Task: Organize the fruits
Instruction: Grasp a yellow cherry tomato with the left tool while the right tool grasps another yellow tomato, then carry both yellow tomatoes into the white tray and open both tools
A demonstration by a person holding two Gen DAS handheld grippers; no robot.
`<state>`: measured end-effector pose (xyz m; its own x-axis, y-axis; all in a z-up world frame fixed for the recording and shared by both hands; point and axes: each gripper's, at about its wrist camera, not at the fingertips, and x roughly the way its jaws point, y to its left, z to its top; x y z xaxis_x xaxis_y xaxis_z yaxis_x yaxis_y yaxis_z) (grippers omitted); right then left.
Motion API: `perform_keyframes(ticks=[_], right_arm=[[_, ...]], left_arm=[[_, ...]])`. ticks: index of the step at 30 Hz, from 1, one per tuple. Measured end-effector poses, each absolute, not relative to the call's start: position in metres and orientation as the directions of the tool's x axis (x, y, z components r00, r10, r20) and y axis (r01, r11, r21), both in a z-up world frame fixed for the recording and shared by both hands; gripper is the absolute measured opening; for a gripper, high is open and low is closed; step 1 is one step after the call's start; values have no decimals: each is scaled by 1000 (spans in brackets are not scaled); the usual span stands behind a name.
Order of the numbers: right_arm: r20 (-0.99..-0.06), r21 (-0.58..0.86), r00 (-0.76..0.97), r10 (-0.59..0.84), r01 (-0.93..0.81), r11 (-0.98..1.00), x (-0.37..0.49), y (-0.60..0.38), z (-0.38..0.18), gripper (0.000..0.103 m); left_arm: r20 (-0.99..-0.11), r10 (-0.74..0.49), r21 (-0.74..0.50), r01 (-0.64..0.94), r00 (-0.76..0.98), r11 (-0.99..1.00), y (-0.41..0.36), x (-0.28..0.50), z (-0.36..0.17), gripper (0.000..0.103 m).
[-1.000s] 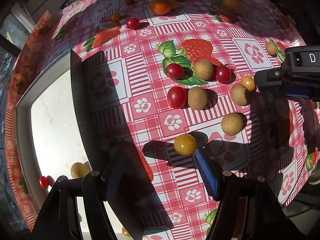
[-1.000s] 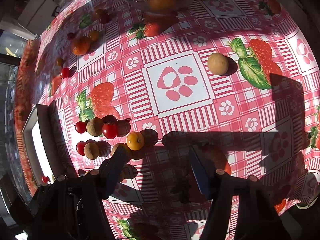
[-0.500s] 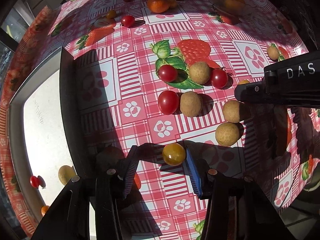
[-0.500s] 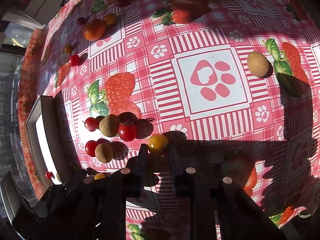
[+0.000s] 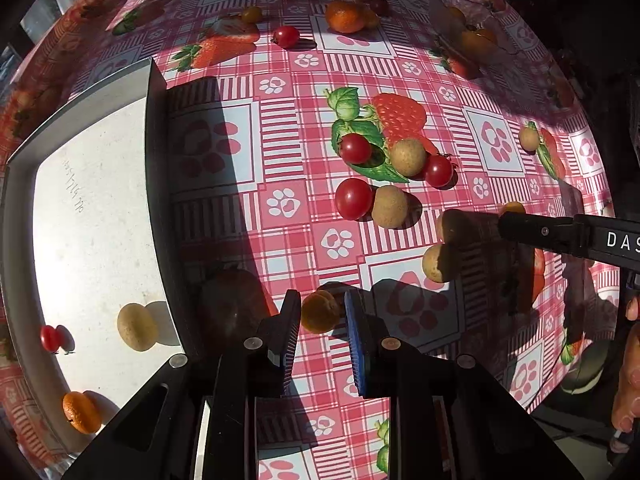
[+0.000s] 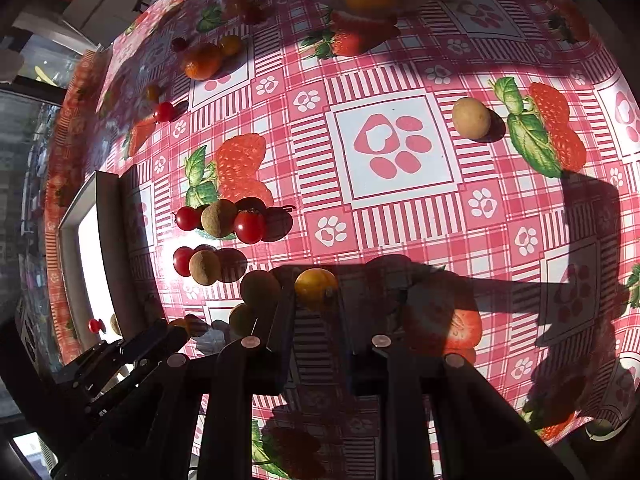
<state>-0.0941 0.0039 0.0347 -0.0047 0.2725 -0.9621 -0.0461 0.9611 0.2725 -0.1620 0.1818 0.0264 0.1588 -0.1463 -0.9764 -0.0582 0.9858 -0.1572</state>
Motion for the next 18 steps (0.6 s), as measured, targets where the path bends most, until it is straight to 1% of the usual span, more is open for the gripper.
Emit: perform_keyframes(ticks=[9,18], right_arm=[[-960,279,0,281,-89,956,-106,16,48,22],[-959,282,1,284,-130,951,-112,37,60,22]], left_arm=[[-966,-149,-165,-56,210,985,197,-162,52,24],[-960,-146,-167,-70,238,983,214,-171,62,25]])
